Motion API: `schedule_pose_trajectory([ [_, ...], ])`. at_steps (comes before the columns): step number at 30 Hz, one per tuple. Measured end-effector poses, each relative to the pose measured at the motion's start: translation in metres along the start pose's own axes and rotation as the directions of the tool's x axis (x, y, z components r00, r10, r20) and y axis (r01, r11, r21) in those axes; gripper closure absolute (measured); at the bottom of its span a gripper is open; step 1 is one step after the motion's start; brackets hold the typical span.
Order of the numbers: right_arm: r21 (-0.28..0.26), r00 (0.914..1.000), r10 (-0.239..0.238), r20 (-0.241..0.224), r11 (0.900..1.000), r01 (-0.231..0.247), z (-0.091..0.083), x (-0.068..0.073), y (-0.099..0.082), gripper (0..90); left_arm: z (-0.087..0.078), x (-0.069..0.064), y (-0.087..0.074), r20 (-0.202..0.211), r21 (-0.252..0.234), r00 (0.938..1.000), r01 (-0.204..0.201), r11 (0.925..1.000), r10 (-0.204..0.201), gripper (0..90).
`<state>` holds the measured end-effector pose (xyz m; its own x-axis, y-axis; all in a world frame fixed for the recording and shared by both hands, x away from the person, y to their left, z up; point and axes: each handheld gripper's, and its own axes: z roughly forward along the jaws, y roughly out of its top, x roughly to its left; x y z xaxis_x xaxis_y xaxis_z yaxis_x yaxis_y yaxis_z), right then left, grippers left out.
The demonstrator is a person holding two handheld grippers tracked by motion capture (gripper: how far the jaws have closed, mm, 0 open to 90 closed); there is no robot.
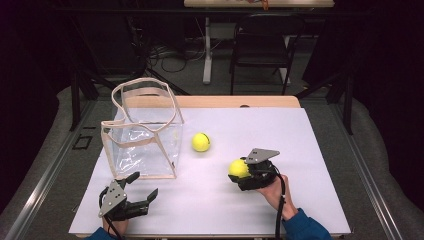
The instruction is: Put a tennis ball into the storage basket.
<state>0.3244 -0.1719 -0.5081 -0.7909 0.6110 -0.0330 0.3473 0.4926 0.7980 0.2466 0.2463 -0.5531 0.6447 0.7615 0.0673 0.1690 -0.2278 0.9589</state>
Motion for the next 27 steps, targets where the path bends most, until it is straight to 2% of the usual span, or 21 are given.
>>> schedule_pose_trajectory([
  [12,-0.042,0.9998,-0.017,0.011,0.999,0.017,-0.001,0.003,0.011,26.4,-0.001,0.0,0.0,-0.001,-0.01,1.0,0.009,0.9999,-0.009,16.0],
  [17,-0.082,1.0,-0.006,0.007,0.9966,0.006,0.0,0.0,0.016,26.4,0.0,0.002,-0.001,0.003,-0.006,0.9999,0.012,0.9999,-0.012,15.9],
  [25,-0.084,1.0,-0.002,0.005,0.9965,0.002,0.001,-0.001,0.017,26.4,-0.001,0.0,0.001,0.003,-0.009,1.0,0.008,0.9999,-0.008,16.0],
  [27,-0.097,1.0,0.008,-0.002,0.9953,-0.008,0.009,-0.004,0.025,26.5,-0.001,0.001,0.0,0.003,-0.01,0.9999,0.012,0.9999,-0.012,16.0],
])
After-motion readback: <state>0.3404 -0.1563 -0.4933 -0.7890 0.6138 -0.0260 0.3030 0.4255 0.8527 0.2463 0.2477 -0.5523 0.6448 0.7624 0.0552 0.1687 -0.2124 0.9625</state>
